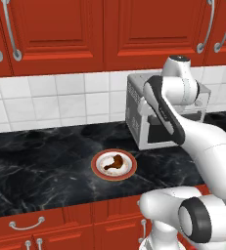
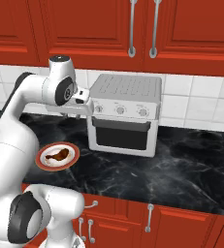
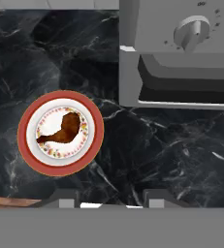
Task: Place the chicken drumstick on the counter behind the older chicken drumstick on the same shelf of the fridge to maintain FIFO order. Close the fridge door when finished.
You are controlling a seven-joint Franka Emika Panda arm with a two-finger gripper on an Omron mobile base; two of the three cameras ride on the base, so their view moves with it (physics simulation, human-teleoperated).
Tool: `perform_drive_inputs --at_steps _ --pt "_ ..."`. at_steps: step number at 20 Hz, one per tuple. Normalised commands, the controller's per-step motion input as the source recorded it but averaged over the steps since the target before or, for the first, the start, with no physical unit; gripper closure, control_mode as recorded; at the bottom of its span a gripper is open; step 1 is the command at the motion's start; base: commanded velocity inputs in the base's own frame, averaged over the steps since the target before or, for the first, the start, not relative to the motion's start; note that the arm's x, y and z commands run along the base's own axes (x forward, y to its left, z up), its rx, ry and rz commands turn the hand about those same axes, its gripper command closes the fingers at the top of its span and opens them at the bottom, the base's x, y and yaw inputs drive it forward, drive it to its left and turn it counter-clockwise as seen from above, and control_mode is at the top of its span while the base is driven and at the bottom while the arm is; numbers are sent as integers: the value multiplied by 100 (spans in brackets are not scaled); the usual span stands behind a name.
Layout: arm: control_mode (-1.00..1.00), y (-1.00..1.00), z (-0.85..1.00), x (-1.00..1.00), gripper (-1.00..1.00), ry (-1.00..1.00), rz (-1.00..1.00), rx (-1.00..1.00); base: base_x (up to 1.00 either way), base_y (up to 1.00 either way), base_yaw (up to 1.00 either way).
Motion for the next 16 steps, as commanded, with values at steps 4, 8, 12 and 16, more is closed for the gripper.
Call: perform_drive_inputs --at_steps 4,8,12,16 --pt "-100 3 -5 -14 -100 -4 0 -1 0 0 0" --pt "-100 63 -54 -2 -100 12 0 -9 0 0 0" --pt "-100 100 -82 1 -100 20 0 -11 0 0 0" --pt "-100 95 -87 6 -100 21 0 -1 0 0 0"
